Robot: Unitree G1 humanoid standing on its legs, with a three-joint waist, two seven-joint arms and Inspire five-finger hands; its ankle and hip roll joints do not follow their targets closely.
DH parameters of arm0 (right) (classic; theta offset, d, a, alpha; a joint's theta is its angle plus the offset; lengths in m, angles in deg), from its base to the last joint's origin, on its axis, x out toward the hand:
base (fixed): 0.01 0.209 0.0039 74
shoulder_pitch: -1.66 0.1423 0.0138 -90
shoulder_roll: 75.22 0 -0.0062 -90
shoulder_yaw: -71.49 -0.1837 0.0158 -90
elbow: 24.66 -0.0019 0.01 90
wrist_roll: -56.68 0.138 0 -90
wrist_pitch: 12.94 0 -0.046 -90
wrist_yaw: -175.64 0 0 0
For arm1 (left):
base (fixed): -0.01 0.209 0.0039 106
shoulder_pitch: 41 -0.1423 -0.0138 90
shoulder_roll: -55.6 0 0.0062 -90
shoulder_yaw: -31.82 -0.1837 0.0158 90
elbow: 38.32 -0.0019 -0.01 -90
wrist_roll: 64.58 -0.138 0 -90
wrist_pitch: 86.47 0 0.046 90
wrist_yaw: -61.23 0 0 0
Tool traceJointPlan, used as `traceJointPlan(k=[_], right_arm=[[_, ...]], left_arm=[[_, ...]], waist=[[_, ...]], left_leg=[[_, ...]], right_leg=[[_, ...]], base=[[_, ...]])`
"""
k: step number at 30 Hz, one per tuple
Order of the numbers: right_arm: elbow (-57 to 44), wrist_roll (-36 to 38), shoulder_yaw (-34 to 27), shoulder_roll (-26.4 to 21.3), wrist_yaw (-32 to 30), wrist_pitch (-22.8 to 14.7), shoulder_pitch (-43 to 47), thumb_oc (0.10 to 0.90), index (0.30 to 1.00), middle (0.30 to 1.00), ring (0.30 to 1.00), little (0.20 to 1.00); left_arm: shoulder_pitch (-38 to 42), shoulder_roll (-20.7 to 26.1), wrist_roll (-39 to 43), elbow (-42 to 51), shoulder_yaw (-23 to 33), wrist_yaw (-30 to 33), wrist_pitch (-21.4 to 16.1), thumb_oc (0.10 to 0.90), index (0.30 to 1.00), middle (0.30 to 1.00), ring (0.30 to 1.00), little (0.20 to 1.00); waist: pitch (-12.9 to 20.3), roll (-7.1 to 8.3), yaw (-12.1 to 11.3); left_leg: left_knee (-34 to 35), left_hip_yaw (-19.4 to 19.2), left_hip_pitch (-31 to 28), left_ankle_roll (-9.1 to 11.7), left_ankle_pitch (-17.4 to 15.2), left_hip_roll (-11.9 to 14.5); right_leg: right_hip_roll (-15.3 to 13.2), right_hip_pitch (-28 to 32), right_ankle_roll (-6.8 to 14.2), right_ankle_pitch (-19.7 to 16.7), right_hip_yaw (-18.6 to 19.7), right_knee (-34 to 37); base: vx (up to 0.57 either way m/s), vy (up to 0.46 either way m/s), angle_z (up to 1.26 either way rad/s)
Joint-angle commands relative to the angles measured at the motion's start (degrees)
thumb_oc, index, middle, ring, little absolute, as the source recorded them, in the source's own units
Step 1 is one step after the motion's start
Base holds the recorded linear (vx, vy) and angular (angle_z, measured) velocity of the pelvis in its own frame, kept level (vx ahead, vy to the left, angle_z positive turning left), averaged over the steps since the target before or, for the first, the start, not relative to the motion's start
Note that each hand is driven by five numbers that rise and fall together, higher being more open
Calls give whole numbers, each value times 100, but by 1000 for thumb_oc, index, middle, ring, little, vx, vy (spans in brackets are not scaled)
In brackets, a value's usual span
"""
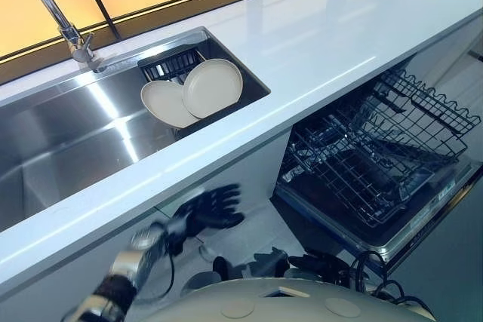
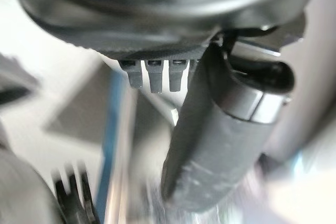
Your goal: Pick up plates and place into dishwasher.
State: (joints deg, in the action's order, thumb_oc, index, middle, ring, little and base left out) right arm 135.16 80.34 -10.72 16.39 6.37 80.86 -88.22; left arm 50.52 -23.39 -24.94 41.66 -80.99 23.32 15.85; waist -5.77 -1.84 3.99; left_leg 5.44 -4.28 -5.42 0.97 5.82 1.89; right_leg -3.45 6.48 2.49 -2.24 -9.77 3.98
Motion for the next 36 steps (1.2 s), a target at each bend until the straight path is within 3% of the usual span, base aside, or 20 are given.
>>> traceJointPlan(k=[1,5,8,9,11,12,13,14,16,17,19,21,22,23,24,25,28,30,32,36], right_arm=[[180,190,180,-80,-21,-43,283,800,900,900,900,900],[226,296,258,-60,8,-52,278,800,900,900,900,900],[240,355,317,-26,20,-11,277,800,900,900,900,900],[234,362,342,-5,15,-15,263,800,900,900,900,900],[220,353,362,33,7,0,251,800,900,900,900,900],[223,352,370,45,5,4,248,800,900,900,900,900],[235,346,374,51,14,0,246,800,900,900,900,900],[239,344,370,49,22,1,244,800,900,900,900,900],[233,327,346,52,34,1,224,800,900,900,900,900],[206,329,338,66,15,-10,186,800,900,900,900,900],[170,324,305,83,-16,-25,126,800,900,900,900,900],[118,351,274,97,-63,-32,44,800,900,900,900,900],[110,372,270,101,-76,-40,12,800,900,900,900,900],[129,404,255,96,-83,-54,-27,800,900,900,900,900],[137,409,249,89,-77,-56,-35,800,900,900,900,900],[173,395,224,48,-49,-59,-57,800,900,900,900,900],[256,399,215,-55,4,-15,-17,800,900,900,900,900],[289,384,209,-105,26,-4,7,800,900,900,900,900],[328,363,228,-142,36,-12,12,800,900,900,900,900],[369,367,275,-177,34,-25,20,800,900,900,900,900]], left_arm=[[1168,-428,2013,617,28,-905,457,800,900,900,900,900],[1452,-888,3810,954,117,-1239,633,800,900,900,900,900],[1679,-1427,5959,1438,361,-594,658,800,900,900,900,900],[1719,-1507,6480,1572,425,-322,527,800,900,900,900,900],[1810,-1632,7095,1832,604,321,-154,800,900,900,900,900],[1848,-1625,7204,1911,688,480,-388,800,900,900,900,900],[1897,-1602,7160,1976,804,662,-883,800,900,900,900,900],[1917,-1572,7125,2047,870,782,-1044,800,900,900,900,900],[1960,-1432,6580,2229,1092,1307,-1833,800,900,900,900,900],[1979,-1240,5454,2319,1280,1970,-2662,800,900,900,900,900],[1979,-1032,4267,2412,1498,2895,-3051,800,900,900,900,900],[1987,-674,1959,2409,1773,4037,-3294,800,900,900,900,900],[2006,-522,1061,2401,1861,4515,-3266,800,900,900,900,900],[2103,-141,-91,2319,2108,4909,-3009,800,900,900,900,900],[2135,-48,-291,2298,2169,5013,-2933,800,900,900,900,900],[2274,325,-1279,2182,2325,5149,-2400,800,900,900,900,900],[2730,1133,-2210,1784,2327,5202,-1618,800,900,900,900,900],[3111,1651,-2500,1373,2144,5214,-1373,800,900,900,900,900],[3539,2077,-2149,763,1848,5056,-1325,800,900,900,900,900],[4070,2235,-1910,-294,1414,4844,-1142,800,900,900,900,900]], waist=[[32,-277,59],[40,-202,119],[68,-117,161],[74,-97,172],[95,-61,186],[108,-52,183],[126,-42,177],[132,-39,171],[156,-34,150],[177,-35,126],[188,-42,97],[197,-50,59],[209,-49,46],[242,-51,22],[250,-51,21],[283,-55,20],[346,-90,43],[369,-126,77],[389,-170,131],[401,-213,233]], left_leg=[[-44,-273,-184,-228,-700,-303],[-44,-277,-208,-222,-724,-299],[-44,-255,-230,-192,-750,-294],[-44,-249,-235,-189,-753,-293],[-44,-244,-235,-181,-748,-286],[-44,-235,-235,-179,-743,-285],[-44,-224,-232,-174,-732,-284],[-44,-220,-232,-170,-728,-282],[-44,-192,-224,-162,-710,-282],[-44,-161,-211,-163,-693,-288],[-44,-130,-203,-163,-682,-292],[-44,-84,-210,-170,-677,-301],[-44,-73,-204,-172,-677,-302],[-44,-54,-205,-171,-677,-308],[-44,-55,-208,-170,-680,-309],[-44,-66,-215,-165,-689,-311],[-44,-109,-227,-145,-695,-308],[-44,-144,-225,-140,-696,-312],[-44,-193,-237,-147,-702,-318],[-44,-266,-249,-151,-711,-332]], right_leg=[[362,-167,125,639,-30,-658],[370,-145,102,576,37,-614],[392,-117,71,527,112,-559],[400,-111,63,523,128,-555],[409,-105,53,515,149,-542],[413,-101,50,512,157,-535],[417,-94,45,508,168,-526],[417,-91,44,508,167,-524],[418,-85,37,509,174,-518],[420,-80,30,509,182,-501],[417,-73,28,516,171,-496],[419,-49,28,532,143,-483],[420,-44,28,536,126,-470],[427,-34,27,552,111,-464],[428,-31,26,558,106,-463],[431,-21,25,573,90,-458],[433,-16,42,579,84,-461],[430,-32,63,571,93,-470],[424,-45,89,558,98,-488],[416,-79,125,533,130,-515]], base=[[0,0,0],[20,-28,-1],[28,-48,-5],[17,-40,-8],[13,-29,-6],[17,-23,-3],[0,0,0],[0,0,0],[0,0,0],[0,0,0],[0,0,0],[0,0,0],[42,-1,3],[39,-2,2],[54,4,2],[57,9,4],[60,13,9],[43,20,4],[46,20,0],[53,22,-7]])
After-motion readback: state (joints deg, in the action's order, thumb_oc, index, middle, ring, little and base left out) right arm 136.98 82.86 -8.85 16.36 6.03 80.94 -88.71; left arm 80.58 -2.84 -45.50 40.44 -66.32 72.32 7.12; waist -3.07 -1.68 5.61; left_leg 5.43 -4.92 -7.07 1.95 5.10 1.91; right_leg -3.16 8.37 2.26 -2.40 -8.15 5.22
